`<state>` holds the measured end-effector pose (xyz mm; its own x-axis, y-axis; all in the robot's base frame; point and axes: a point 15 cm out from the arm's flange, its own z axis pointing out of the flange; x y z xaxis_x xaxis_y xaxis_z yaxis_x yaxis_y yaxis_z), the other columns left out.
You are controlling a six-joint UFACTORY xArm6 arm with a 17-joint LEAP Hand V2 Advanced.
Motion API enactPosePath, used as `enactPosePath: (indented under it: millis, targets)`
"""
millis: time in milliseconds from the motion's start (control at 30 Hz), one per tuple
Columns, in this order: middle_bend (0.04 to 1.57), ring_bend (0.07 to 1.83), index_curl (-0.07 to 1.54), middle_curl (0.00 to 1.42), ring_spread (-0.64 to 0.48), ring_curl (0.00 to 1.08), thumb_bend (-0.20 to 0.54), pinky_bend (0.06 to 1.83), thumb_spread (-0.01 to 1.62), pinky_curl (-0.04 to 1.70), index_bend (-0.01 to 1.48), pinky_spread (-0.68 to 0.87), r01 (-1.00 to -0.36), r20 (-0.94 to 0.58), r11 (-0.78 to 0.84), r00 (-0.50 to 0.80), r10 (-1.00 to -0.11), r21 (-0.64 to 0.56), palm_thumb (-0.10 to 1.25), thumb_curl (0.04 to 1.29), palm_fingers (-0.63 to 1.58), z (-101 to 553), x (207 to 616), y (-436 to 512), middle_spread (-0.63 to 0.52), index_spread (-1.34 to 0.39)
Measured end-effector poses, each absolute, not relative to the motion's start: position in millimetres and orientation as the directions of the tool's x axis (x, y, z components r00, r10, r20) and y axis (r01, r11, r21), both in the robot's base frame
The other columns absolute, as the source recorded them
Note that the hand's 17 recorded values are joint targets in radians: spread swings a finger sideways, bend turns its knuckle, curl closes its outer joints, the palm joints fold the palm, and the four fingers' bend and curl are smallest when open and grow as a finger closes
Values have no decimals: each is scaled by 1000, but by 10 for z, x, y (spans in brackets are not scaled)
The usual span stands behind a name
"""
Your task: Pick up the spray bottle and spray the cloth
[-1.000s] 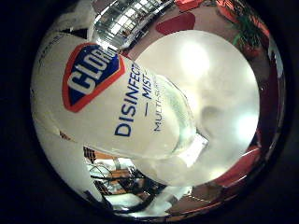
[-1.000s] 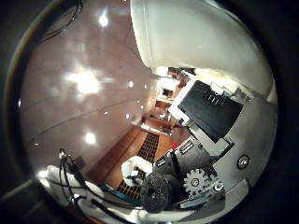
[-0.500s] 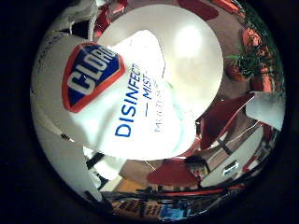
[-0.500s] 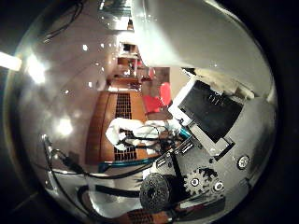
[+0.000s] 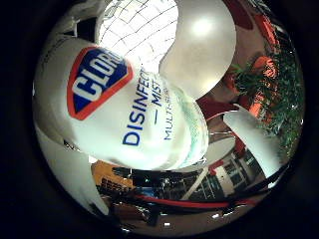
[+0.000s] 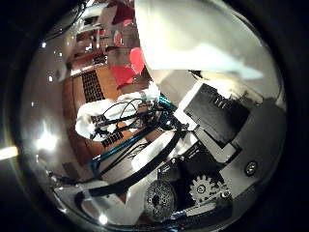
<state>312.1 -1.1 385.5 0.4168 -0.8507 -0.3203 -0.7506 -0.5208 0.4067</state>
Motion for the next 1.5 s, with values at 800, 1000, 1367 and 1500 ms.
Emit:
enactPosePath:
  millis: [800,1000,1367,1500]
  targets:
    - [1388,1474,680,615,-167,620,-10,1014,1170,1375,1180,-181,-622,-222,-360,291,-931,695,993,659,1180,3070,3296,474,-92,-189]
    - [1388,1473,684,614,-168,621,-10,1014,1174,1374,1176,-182,-639,-242,-381,298,-923,668,997,658,1180,3142,3343,506,-92,-190]
    - [1384,1472,690,615,-168,623,-9,1014,1168,1373,1173,-183,-735,-473,-521,306,-826,434,1021,666,1181,3728,3477,983,-92,-191]
    - [1385,1471,691,616,-168,623,-10,1014,1162,1373,1171,-183,-750,-569,-583,344,-747,312,1024,668,1181,4017,3479,1280,-92,-191]
